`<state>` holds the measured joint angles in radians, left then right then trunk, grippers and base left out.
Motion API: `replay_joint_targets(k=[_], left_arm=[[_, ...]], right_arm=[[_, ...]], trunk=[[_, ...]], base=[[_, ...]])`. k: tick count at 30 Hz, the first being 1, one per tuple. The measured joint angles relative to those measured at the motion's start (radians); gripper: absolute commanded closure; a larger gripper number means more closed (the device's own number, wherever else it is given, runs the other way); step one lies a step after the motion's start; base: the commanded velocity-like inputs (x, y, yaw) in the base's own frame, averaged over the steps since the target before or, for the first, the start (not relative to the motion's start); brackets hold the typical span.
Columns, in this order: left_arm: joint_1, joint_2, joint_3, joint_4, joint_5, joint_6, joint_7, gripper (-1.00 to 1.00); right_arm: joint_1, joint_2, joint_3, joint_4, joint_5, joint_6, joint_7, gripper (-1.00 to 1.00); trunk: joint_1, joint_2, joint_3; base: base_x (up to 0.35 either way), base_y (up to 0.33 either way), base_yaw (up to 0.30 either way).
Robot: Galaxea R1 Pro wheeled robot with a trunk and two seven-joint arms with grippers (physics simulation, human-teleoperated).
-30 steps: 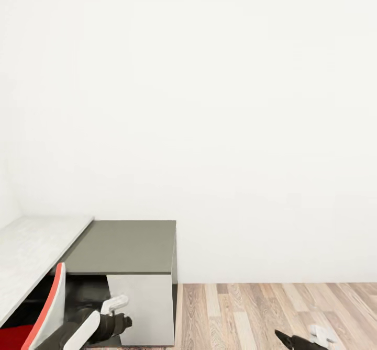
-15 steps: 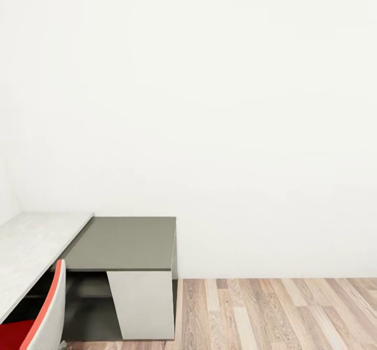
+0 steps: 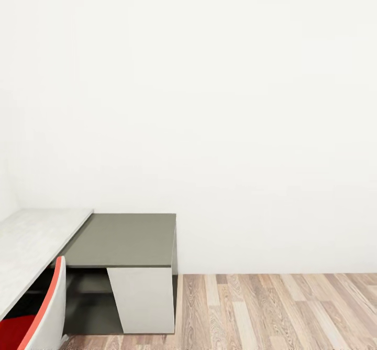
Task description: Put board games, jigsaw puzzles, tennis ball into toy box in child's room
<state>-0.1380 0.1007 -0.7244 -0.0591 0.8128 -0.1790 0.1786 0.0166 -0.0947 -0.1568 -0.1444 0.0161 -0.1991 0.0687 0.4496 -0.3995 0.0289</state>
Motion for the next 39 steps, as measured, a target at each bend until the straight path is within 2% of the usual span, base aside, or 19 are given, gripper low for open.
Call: replay_joint_targets(k=[2, 7, 13, 24, 32, 39], left_arm=[[0.033, 0.000, -0.002, 0.000, -0.017, -0.017, 0.001, -1.00], [0.072, -0.005, 0.000, 0.016, -0.039, -0.028, 0.002, -1.00], [0.084, -0.013, 0.003, 0.047, -0.042, -0.019, 0.006, -1.00], [0.096, -0.025, 0.006, 0.053, -0.041, 0.021, 0.004, -1.00], [0.096, -0.059, 0.007, 0.050, -0.046, 0.071, 0.012, -1.00], [0.096, -0.072, 0.007, 0.050, -0.047, 0.076, 0.013, -1.00]], right_arm=[[0.001, 0.000, 0.003, 0.024, 0.001, -0.003, -0.016, -1.00], [0.008, 0.008, 0.005, 0.069, 0.002, -0.007, -0.033, -1.00], [0.011, 0.011, 0.005, 0.098, 0.002, -0.006, -0.051, -1.00], [0.012, 0.010, 0.003, 0.120, 0.000, -0.006, -0.126, -1.00], [0.011, 0.014, 0.006, 0.120, 0.001, 0.000, -0.159, -1.00], [0.011, 0.015, 0.006, 0.120, 0.002, 0.000, -0.182, -1.00]], trunk=[[0.000, 0.000, -0.003], [0.000, 0.000, -0.011], [0.000, 0.000, -0.021], [0.000, 0.000, -0.032], [0.000, 0.000, -0.033], [0.000, 0.000, -0.033]], base=[[0.000, 0.000, 0.000], [0.000, 0.000, 0.000], [0.000, 0.000, 0.000], [0.000, 0.000, 0.000], [0.000, 0.000, 0.000], [0.000, 0.000, 0.000]])
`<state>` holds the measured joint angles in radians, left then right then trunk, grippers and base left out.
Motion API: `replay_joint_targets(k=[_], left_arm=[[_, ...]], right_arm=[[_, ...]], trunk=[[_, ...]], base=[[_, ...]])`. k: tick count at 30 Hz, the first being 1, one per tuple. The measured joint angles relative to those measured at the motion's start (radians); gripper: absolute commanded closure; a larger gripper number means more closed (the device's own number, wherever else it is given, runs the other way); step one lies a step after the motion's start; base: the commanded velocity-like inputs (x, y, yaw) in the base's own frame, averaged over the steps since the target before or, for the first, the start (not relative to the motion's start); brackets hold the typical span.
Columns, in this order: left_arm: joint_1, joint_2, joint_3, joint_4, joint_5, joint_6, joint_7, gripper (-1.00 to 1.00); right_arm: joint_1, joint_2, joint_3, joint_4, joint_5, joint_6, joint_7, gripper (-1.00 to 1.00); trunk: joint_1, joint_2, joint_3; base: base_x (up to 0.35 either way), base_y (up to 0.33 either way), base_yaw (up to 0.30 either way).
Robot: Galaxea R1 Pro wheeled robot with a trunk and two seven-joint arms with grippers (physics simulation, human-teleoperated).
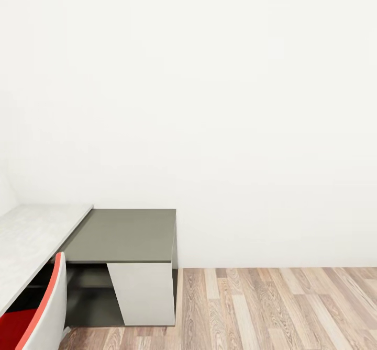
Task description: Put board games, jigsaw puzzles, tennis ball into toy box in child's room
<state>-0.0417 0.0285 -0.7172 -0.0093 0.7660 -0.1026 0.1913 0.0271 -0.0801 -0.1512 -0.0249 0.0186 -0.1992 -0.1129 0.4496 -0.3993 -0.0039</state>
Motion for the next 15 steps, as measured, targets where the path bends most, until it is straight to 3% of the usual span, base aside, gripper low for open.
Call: replay_joint_targets(k=[15], left_arm=[[0.000, 0.000, 0.001, -0.002, -0.002, -0.011, -0.006, -1.00]], right_arm=[[0.000, -0.002, -0.006, 0.000, -0.008, -0.003, -0.006, -1.00]], trunk=[[0.000, 0.000, 0.000]], base=[[0.000, 0.000, 0.000]])
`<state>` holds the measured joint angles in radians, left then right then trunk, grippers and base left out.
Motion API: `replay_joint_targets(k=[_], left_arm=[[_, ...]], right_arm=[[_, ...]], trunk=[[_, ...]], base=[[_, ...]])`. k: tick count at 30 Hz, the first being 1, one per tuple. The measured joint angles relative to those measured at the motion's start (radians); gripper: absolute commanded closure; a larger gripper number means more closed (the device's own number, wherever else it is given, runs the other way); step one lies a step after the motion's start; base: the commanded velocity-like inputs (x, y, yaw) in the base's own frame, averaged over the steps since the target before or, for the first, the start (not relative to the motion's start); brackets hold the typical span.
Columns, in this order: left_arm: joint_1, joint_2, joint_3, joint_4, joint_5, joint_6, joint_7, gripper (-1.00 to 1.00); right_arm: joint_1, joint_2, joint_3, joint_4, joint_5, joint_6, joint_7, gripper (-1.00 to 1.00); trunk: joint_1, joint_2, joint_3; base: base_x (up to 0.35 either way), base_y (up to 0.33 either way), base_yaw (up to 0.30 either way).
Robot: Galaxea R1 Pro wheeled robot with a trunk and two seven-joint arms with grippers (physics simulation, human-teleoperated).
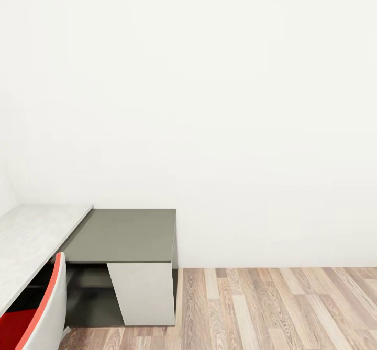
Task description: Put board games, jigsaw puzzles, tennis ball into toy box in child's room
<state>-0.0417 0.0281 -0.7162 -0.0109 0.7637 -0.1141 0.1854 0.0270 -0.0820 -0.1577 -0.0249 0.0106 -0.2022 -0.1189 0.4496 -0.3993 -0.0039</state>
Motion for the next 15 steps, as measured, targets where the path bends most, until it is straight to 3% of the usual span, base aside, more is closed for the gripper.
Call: replay_joint_targets(k=[8, 15], left_arm=[[-0.001, 0.002, 0.002, -0.001, -0.002, -0.001, -0.001, -1.00], [-0.001, -0.003, 0.005, -0.002, 0.000, -0.002, -0.001, -1.00]], right_arm=[[0.000, 0.005, -0.002, -0.003, -0.002, -0.005, 0.001, -1.00], [0.000, 0.025, -0.001, -0.004, -0.005, -0.005, 0.001, -1.00]], trunk=[[0.000, 0.000, 0.000], [0.000, 0.000, 0.000]], base=[[0.000, 0.000, 0.000], [0.000, 0.000, 0.000]])
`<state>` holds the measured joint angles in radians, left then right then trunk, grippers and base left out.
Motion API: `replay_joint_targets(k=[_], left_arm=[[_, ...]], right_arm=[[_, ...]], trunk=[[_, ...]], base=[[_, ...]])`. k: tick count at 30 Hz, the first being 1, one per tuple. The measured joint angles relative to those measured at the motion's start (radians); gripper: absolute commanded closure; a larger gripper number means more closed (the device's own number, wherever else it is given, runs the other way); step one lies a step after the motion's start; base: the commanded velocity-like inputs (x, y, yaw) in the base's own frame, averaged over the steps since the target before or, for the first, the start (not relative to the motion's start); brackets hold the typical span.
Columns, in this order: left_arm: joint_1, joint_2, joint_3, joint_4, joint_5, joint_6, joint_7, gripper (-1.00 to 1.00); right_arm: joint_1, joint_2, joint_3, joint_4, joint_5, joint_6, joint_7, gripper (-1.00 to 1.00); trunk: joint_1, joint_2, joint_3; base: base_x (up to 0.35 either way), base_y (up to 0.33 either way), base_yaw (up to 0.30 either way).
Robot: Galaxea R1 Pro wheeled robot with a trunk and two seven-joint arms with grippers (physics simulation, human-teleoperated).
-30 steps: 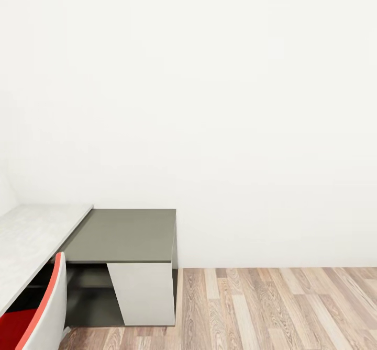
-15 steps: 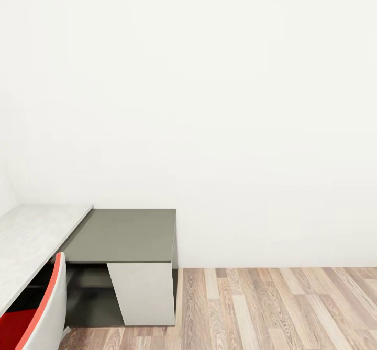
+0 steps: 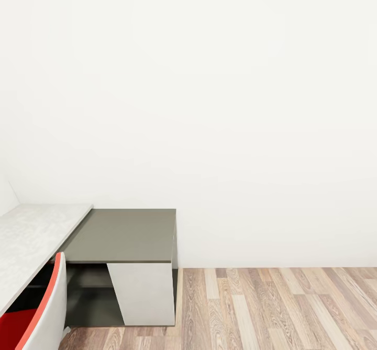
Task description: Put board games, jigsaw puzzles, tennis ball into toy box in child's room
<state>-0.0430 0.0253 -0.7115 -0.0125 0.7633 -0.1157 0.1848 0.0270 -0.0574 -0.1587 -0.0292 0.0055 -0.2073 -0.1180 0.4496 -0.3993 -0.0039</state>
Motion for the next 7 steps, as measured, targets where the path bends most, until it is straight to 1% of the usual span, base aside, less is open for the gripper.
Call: replay_joint_targets(k=[7], left_arm=[[0.000, 0.001, -0.004, 0.000, -0.002, 0.000, 0.000, -1.00]], right_arm=[[0.000, 0.004, 0.000, 0.001, -0.002, 0.001, 0.000, -1.00]], trunk=[[0.000, 0.000, 0.000]], base=[[0.000, 0.000, 0.000]])
